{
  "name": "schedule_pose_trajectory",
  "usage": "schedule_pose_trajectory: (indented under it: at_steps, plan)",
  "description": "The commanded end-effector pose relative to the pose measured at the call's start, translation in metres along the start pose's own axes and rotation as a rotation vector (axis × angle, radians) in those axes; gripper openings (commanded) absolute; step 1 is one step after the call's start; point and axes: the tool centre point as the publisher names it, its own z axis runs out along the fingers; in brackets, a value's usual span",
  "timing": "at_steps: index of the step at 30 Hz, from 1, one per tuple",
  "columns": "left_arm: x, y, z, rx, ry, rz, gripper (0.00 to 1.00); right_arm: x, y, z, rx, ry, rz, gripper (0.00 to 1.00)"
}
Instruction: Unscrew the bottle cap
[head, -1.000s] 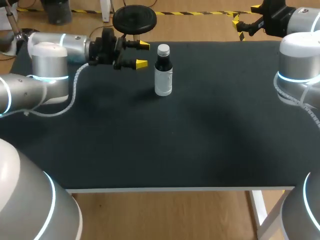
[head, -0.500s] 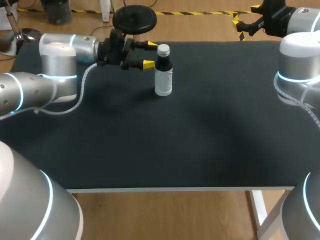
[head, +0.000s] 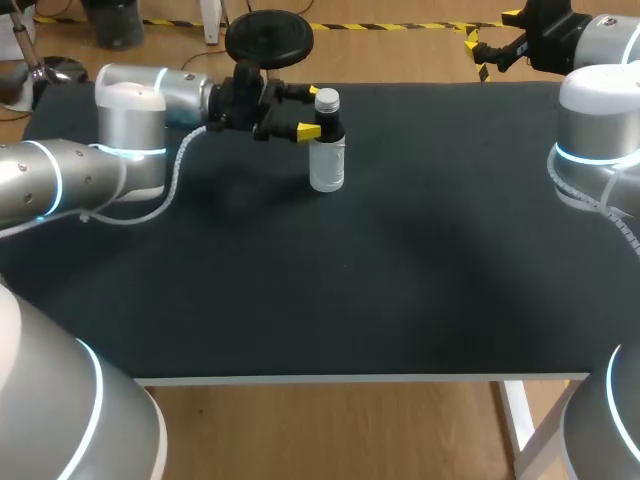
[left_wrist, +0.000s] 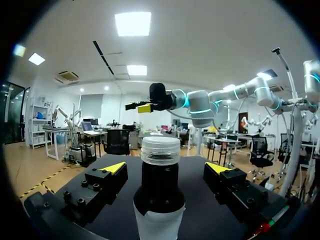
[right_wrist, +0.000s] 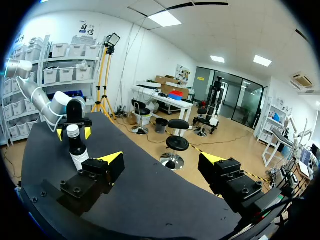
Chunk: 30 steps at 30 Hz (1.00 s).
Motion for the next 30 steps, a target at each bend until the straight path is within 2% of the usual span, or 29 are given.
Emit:
schedule_pose_trajectory:
  at_steps: [1,28,29,30]
  plan:
    - [-0.008,0.004,0.006,0.005,0.04,-0.003,1.0,0.0,0.001,0.0,0.004,0.001,0.0,1.0]
    - [-0.008,0.007,0.022,-0.001,0.083,-0.004,1.0,0.0,0.001,0.0,0.004,0.001,0.0,1.0]
    - [-0.008,0.007,0.022,-0.001,0.083,-0.003,0.95,0.0,0.001,0.0,0.004,0.001,0.0,1.0]
    - [-0.008,0.007,0.022,0.001,0.084,-0.001,0.73,0.0,0.001,0.0,0.004,0.001,0.0,1.0]
